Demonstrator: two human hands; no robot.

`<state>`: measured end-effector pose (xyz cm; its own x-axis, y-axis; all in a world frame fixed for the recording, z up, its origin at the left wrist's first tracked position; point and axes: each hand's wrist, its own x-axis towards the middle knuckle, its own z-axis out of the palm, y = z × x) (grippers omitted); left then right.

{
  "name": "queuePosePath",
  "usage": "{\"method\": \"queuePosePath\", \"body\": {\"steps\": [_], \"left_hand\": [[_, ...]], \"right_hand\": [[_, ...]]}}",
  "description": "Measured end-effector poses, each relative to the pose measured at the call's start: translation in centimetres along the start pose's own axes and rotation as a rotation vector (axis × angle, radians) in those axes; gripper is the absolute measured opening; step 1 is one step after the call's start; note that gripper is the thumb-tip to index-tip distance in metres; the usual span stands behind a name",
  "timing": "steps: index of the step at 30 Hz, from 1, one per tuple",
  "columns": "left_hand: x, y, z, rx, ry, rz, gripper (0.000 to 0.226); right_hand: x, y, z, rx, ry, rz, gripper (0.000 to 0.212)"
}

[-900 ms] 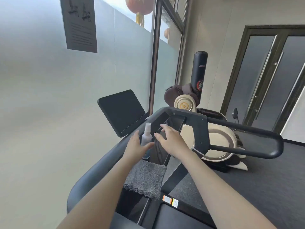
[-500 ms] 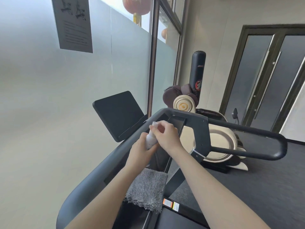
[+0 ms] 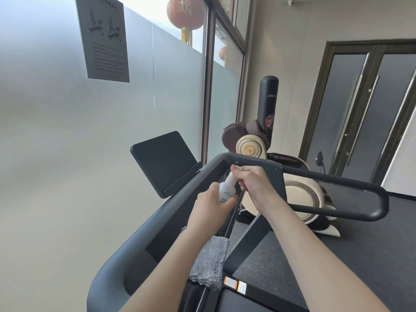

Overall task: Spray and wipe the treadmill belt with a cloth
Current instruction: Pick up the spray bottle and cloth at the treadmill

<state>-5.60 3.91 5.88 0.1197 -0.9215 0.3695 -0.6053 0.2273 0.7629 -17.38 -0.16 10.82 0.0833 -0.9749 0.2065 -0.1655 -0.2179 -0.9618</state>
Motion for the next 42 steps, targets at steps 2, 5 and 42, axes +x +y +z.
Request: {"method": "queuePosePath", "body": {"steps": [2,5,42], "left_hand": [[0.2,0.4,0.1,-0.015,-0.037,-0.011,0.035],[0.5,0.9,-0.1,-0.005,-0.071,0.000,0.033],[-0.5,-2.7,-4.5,-0.253,0.270,-0.012,0.018]], "right_hand": [[0.3,-0.1,-0.3,0.030,0.009,0.011,0.025],[0.6,-0.2,-0.7,0.068,0.024,0.014,0.023],[1.3,5.8,-3.3,-0.733,-0.166,-0.107,0.022]]}}
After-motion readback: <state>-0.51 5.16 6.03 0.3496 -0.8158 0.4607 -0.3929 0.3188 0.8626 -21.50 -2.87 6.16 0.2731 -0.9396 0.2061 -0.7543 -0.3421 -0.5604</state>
